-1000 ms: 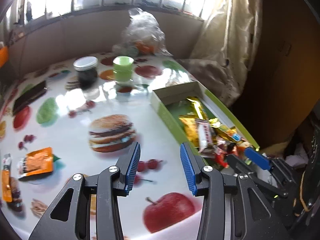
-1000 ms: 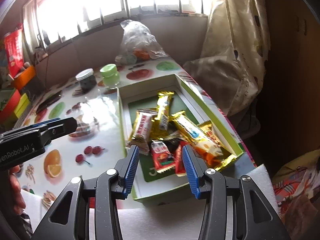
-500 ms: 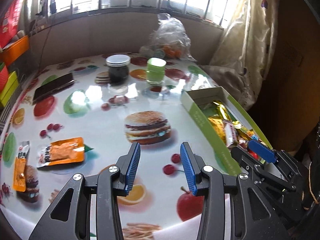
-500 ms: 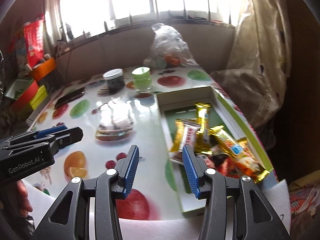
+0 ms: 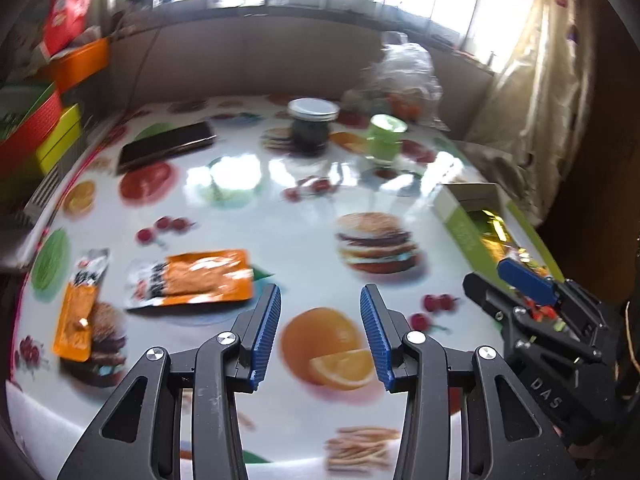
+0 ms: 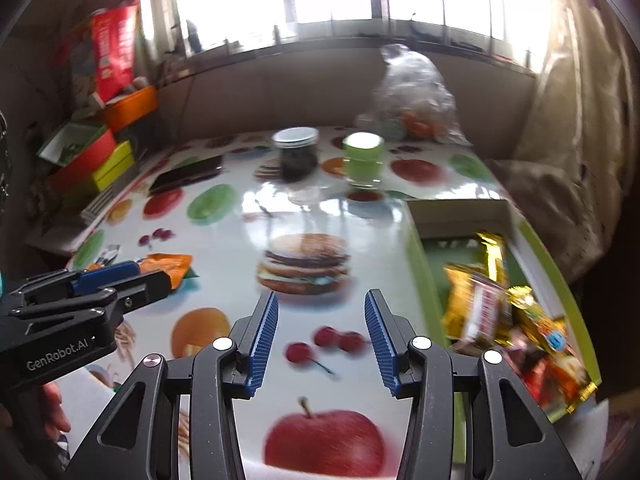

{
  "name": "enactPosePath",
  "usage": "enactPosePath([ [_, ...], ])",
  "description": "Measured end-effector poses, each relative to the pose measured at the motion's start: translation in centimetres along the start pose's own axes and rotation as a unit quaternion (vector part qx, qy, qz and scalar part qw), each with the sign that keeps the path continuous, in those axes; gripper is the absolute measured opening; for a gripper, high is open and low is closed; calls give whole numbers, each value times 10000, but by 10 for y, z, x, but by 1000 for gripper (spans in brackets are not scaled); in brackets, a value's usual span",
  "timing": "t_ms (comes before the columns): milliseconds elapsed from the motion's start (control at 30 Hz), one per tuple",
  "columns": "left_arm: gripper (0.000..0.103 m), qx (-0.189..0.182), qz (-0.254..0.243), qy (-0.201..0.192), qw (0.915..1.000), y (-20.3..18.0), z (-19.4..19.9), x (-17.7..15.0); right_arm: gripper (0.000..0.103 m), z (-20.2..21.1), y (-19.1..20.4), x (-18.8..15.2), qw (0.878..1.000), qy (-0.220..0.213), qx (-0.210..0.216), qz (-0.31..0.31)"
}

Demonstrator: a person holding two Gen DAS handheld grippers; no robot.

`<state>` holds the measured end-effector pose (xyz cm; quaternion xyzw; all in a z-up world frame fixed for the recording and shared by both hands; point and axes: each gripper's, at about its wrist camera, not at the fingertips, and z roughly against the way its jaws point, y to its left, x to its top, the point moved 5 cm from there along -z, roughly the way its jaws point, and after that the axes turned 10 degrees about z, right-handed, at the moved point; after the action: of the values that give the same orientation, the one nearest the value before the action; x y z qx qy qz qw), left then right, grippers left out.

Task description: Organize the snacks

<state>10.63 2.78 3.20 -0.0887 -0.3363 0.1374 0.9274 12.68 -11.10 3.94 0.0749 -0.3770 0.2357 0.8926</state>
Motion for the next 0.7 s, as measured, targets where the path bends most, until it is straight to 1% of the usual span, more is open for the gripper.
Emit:
enactPosePath([
  [200,43,260,301,-46,9992,44,3,2,45,-22,31,11,9991,94,282,306],
  [267,43,331,391,-79,9987,58,5,3,45,-28,40,14,9985,114,405,356],
  [333,43,398,476,-89,9980,73,7,2,45,-34,51,18,9970,118,634,426],
  [433,43,549,662,-91,9963,96,9,1,46,-46,64,21,9952,204,759,584],
  [533,43,684,796,-103,9944,116,11,-1,46,-57,81,24,9920,266,977,752],
  [600,43,702,823,-94,9941,126,12,-2,47,-63,90,26,9893,280,1145,858],
  [700,43,834,942,-68,9920,144,12,-2,50,-73,105,29,9843,340,1364,1065],
])
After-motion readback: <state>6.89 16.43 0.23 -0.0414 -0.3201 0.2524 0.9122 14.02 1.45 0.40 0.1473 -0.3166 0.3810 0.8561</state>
